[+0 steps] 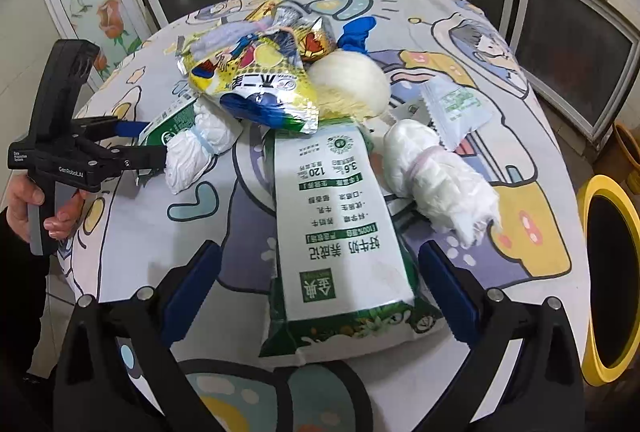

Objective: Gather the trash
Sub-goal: 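Reach the left tool toward the green-and-white milk carton on the table, then close the left tool on the milk carton while the right tool grasps a green wrapper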

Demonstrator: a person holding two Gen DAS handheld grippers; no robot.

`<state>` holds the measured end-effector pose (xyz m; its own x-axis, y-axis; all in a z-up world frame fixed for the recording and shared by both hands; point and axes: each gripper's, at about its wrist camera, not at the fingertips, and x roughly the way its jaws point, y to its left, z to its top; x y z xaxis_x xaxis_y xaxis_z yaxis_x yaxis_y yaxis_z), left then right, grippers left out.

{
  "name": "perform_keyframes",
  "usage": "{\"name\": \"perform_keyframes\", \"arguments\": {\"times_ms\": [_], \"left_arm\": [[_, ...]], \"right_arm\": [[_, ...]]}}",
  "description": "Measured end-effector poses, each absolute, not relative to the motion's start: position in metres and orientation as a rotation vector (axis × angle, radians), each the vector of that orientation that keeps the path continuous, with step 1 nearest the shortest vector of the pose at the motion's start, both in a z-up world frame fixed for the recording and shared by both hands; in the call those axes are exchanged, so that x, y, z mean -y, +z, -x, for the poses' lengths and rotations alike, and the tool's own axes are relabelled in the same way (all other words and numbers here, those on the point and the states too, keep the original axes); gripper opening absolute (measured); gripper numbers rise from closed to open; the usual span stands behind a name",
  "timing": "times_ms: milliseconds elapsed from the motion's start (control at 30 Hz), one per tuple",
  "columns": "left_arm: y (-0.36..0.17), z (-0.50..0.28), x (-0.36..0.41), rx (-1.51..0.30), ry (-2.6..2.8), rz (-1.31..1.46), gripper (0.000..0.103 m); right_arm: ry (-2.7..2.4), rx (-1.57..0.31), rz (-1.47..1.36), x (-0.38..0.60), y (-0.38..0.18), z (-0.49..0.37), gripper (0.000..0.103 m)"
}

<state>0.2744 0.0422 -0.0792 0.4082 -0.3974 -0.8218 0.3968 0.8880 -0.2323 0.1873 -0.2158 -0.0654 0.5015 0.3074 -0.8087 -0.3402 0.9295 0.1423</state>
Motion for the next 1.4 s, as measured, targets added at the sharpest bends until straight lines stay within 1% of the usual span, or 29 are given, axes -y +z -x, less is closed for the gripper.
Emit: {"name": "perform_keyframes", "arguments": {"times_ms": [33, 67, 100, 133, 333, 833, 933, 967, 1033, 1200, 1233, 1267, 1333, 1400], "left_arm": [[-0.079, -0.273, -0.043, -1.036, -0.500, 0.010, 0.094], [-0.080, -0.275, -0.045, -1.034, -0.493, 0.016, 0.088], [-0.080, -0.276, -0.047, -1.029, -0.482, 0.012, 0.083], [-0.079, -0.274, -0.049, -1.029, -0.484, 0.017, 0.073], [-0.071, -0.257, -0.065, -1.023, -0.513, 0.097, 0.073], [-0.028, -0.188, -0.105, -0.876, -0.464, 0.183, 0.072], [-0.019, -0.179, -0.111, -0.846, -0.476, 0.210, 0.070], [-0.016, -0.177, -0.111, -0.838, -0.481, 0.214, 0.061], [-0.013, -0.175, -0.111, -0.836, -0.494, 0.217, 0.033], [-0.017, -0.178, -0.107, -0.860, -0.454, 0.204, 0.033], [-0.020, -0.179, -0.105, -0.880, -0.480, 0.215, 0.041], [-0.021, -0.175, -0.103, -0.886, -0.499, 0.205, 0.064], [-0.016, -0.166, -0.090, -0.861, -0.505, 0.102, 0.093], [-0.012, -0.162, -0.071, -0.861, -0.491, -0.042, 0.093]], "right_arm": [[0.384, -0.976, 0.037, 0.215, -0.066, -0.188, 0.090], [0.376, -0.982, 0.039, 0.215, -0.067, -0.188, 0.076], [0.364, -0.987, 0.042, 0.215, -0.067, -0.189, 0.068], [0.363, -0.993, 0.042, 0.215, -0.067, -0.189, 0.068], [0.407, -1.010, -0.033, 0.221, -0.063, -0.182, 0.067], [0.489, -0.971, -0.100, 0.226, -0.043, -0.146, 0.066], [0.492, -0.955, -0.112, 0.231, -0.036, -0.137, 0.066], [0.491, -0.945, -0.116, 0.233, -0.033, -0.133, 0.066], [0.484, -0.924, -0.124, 0.238, -0.027, -0.129, 0.066], [0.469, -0.909, -0.136, 0.245, -0.023, -0.126, 0.066], [0.471, -0.913, -0.139, 0.246, -0.024, -0.125, 0.066], [0.472, -0.915, -0.137, 0.246, -0.025, -0.124, 0.066], [0.484, -0.916, -0.135, 0.247, -0.025, -0.121, 0.066], [0.491, -0.916, -0.128, 0.247, -0.025, -0.119, 0.066]]}}
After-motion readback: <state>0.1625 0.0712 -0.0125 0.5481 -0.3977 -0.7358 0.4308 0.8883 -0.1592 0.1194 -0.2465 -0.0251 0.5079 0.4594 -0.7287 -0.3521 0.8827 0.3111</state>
